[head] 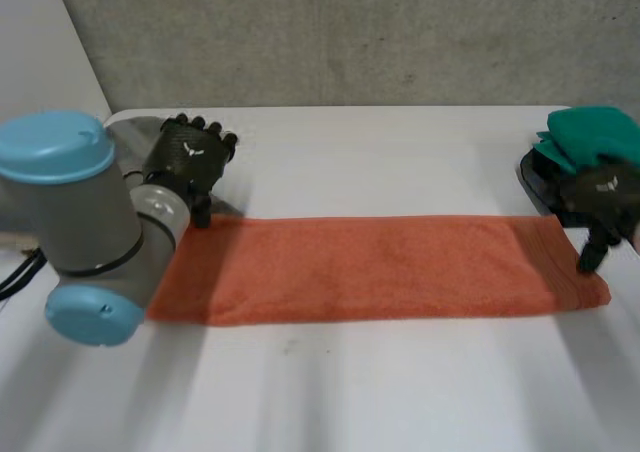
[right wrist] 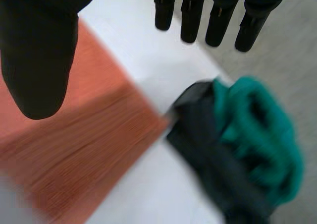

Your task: Fold the laundry.

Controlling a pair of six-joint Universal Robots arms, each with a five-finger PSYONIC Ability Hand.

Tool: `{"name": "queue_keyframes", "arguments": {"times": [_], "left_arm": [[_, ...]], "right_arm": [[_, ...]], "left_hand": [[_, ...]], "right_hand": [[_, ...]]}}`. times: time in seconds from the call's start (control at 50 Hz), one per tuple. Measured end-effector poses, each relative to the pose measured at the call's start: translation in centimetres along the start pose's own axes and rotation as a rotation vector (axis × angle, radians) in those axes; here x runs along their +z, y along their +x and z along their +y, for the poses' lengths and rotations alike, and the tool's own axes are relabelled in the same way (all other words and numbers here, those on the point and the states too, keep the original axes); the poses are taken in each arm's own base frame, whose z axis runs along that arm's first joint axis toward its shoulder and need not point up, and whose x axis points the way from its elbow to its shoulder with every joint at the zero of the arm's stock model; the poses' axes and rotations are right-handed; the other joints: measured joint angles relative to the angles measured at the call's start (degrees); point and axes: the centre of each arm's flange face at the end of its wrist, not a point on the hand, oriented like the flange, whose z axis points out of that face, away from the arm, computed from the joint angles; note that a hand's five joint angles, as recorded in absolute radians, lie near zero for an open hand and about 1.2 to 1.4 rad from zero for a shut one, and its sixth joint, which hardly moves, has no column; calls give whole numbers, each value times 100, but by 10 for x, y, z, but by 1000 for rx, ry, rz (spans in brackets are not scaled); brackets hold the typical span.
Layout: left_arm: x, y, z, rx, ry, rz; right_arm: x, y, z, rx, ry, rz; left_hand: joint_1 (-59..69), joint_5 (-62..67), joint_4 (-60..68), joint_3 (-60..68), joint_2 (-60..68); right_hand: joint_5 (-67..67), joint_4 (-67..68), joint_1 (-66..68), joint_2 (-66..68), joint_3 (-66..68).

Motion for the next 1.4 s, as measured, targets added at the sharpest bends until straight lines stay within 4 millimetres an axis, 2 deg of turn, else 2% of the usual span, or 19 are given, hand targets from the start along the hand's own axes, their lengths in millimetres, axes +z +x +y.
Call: {"name": "queue_keyframes", "arguments": {"times": [0.12,0.28,0.38,0.44,0.54,0.7,0.8,0.88,0.92,0.94,1.06,1.12,1.18,1.2,1.22,1.24,1.28,1.34,1.4], "left_arm": [[-10,9,12,-29,-1,32],[-9,14,19,-27,19,31],[-8,15,20,-28,21,30],[-9,16,20,-29,20,31],[-10,16,20,-29,18,31],[-18,7,15,-31,27,14],[-22,1,14,-34,29,-2],[-23,-5,14,-36,28,-16],[-23,-9,14,-38,29,-28],[-23,-9,14,-38,29,-28],[-29,-21,11,-44,34,-61],[-33,-24,10,-46,37,-69],[-35,-25,10,-48,36,-71],[-37,-25,11,-49,34,-70],[-38,-25,11,-50,32,-69],[-39,-24,12,-50,30,-67],[-40,-23,13,-51,25,-64],[-41,-21,15,-51,18,-58],[-41,-20,16,-51,16,-55]], "right_arm": [[-5,3,37,81,-61,-55],[11,1,63,51,-36,-29],[25,-2,77,32,-40,-23],[30,0,81,25,-41,-7],[32,19,89,12,-57,71],[21,85,101,-115,-106,286],[16,95,91,-223,-92,320],[19,73,53,-313,20,289],[20,40,14,-384,162,250],[20,40,14,-384,162,250],[1,-72,-81,-524,592,118],[-18,-128,-109,-558,767,27],[-30,-177,-119,-579,872,-84],[-37,-206,-119,-591,917,-159],[-38,-213,-119,-594,926,-178],[-43,-241,-114,-605,951,-257],[-48,-268,-106,-618,958,-336],[-51,-301,-89,-643,938,-446],[-52,-314,-79,-655,906,-500]], "left_hand": [[0,0,0,0,0],[0,0,0,0,0],[0,0,0,0,0],[0,0,0,0,0],[0,0,0,0,0],[0,0,0,0,0],[0,0,0,0,0],[0,0,0,0,0],[0,0,0,0,0],[0,0,0,0,0],[0,0,0,0,0],[0,0,0,0,0],[0,0,0,0,0],[0,0,0,0,0],[0,0,0,0,0],[0,0,0,0,0],[0,0,0,0,0],[0,0,0,0,0],[0,0,0,0,0]], "right_hand": [[708,705,688,587,642],[756,755,722,614,682],[4033,4091,4142,4197,4108],[4586,4851,4406,4775,4766],[4586,4902,4406,4775,4812],[4586,4913,4406,4775,4812],[4654,4913,4406,4775,4812],[4658,4914,4406,4775,4813],[4658,4914,4406,4775,4813],[4658,4914,4406,4775,4813],[4658,4916,4406,4776,4813],[4658,4917,4406,4775,4813],[4658,4917,4406,4776,4813],[4658,4917,4406,4775,4813],[4658,4917,4406,4775,4813],[4658,4917,4406,4775,4813],[4659,4917,4406,4775,4813],[4658,4917,4406,4775,4813],[3960,4073,3829,3910,4005]]}}
